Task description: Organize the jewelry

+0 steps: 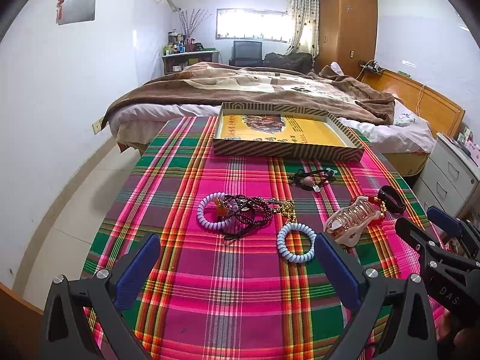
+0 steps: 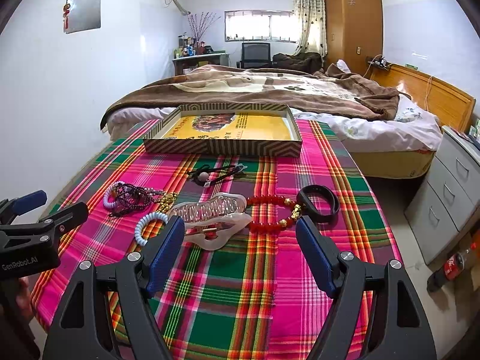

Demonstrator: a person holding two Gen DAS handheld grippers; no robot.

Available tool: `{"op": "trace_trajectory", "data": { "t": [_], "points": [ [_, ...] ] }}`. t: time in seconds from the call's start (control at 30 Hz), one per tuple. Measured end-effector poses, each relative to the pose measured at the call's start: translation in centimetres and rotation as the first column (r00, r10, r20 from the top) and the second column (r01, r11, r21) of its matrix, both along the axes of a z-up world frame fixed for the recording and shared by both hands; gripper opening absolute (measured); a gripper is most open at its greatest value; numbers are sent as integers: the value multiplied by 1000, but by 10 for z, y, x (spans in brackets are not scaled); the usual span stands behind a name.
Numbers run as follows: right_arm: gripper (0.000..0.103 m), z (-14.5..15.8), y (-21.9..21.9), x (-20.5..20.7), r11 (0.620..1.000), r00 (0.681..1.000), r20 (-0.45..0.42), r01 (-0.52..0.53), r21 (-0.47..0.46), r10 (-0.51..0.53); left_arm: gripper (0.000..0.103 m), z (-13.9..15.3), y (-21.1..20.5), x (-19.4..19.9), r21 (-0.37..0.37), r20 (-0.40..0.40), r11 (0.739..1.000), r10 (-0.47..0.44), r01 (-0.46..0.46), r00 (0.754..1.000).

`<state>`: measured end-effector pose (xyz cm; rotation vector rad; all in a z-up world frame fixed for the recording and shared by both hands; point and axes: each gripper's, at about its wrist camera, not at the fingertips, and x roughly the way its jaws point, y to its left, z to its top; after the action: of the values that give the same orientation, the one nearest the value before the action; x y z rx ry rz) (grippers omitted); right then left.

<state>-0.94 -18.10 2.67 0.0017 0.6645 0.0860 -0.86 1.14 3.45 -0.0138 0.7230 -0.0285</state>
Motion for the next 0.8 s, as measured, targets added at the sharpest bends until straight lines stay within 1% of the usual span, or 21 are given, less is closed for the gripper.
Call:
{"op": "trace_trajectory", "data": {
  "t": [0.3, 0.63, 0.8],
  "points": [
    [77, 0, 0, 0, 1000, 1000, -1, 0, 0, 0, 103, -1, -1, 0, 2, -4, 1000, 2, -2, 1000],
    [77, -3, -1, 4, 1000, 1000, -8, -5, 3, 5, 103, -5, 5, 8, -13, -16, 1000, 0, 0, 1000],
    [77, -5, -11, 9, 998, 999, 6, -42, 45, 42, 103, -6, 17, 13, -23, -13, 999, -26, 26, 1000]
  ]
}}
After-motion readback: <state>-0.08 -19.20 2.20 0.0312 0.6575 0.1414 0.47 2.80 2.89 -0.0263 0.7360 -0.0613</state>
